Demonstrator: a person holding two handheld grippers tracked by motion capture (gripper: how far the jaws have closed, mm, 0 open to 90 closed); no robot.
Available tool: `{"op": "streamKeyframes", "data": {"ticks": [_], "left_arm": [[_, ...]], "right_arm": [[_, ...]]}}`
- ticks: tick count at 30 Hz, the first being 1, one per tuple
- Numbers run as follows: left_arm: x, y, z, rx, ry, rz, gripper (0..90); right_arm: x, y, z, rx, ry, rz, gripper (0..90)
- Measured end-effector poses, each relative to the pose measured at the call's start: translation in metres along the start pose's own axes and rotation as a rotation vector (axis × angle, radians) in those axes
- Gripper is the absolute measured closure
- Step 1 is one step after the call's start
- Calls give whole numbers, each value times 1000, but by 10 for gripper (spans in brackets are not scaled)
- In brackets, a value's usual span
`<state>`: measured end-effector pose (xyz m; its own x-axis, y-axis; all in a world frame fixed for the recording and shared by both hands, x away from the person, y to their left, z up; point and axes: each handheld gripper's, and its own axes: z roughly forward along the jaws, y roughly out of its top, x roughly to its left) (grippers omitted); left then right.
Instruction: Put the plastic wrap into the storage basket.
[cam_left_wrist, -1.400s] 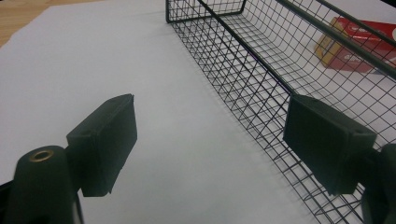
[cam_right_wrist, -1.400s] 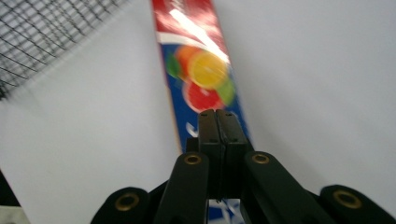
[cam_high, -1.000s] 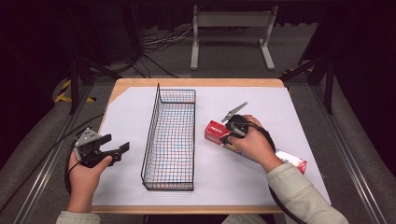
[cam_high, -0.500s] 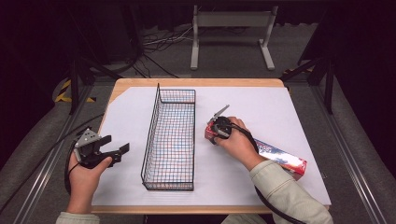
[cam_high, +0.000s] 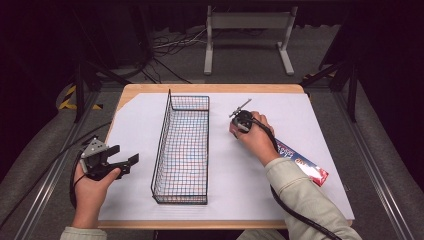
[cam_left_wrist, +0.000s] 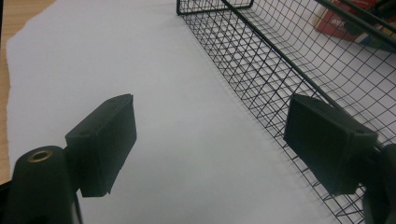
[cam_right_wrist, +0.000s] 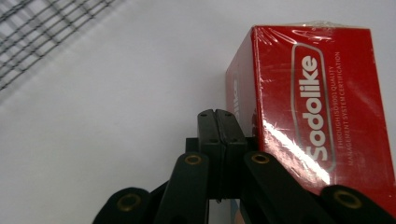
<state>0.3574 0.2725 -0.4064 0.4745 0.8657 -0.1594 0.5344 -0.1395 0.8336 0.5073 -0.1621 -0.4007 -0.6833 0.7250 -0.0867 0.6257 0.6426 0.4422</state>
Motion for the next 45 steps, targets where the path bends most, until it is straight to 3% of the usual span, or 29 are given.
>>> {"op": "streamKeyframes", "data": {"ticks": [5, 8, 10, 16, 20, 23, 27, 31, 36, 45], "left_arm": [[-1, 0, 1, 0, -7, 5, 175], [-2, 0, 1, 3, -18, 3, 174], [-2, 0, 1, 2, -19, 4, 174], [-5, 1, 1, 2, -22, 10, 174], [-6, 3, 3, 0, -21, 9, 174], [-7, 3, 6, 7, -22, 13, 173], [-8, 3, 9, 18, -25, 18, 172], [-8, 3, 9, 18, -26, 21, 172], [-8, 3, 9, 19, -24, 25, 171], [-7, 1, 7, 16, -21, 17, 170]], "right_arm": [[-25, 1, 2, -12, -51, 56, 900], [-34, -4, -4, -59, 36, 97, 813], [-34, -5, -8, -70, 52, 103, 772], [-36, -17, -61, -170, 73, 50, 548], [-45, -33, -87, -212, 87, 47, 384], [-57, -48, -100, -202, 67, 70, 321], [-68, -67, -103, -154, 36, 100, 275], [-78, -83, -95, -92, 42, 150, 312], [-81, -92, -80, -42, 82, 114, 255], [-77, -96, -54, 54, 110, 134, 240]]}}
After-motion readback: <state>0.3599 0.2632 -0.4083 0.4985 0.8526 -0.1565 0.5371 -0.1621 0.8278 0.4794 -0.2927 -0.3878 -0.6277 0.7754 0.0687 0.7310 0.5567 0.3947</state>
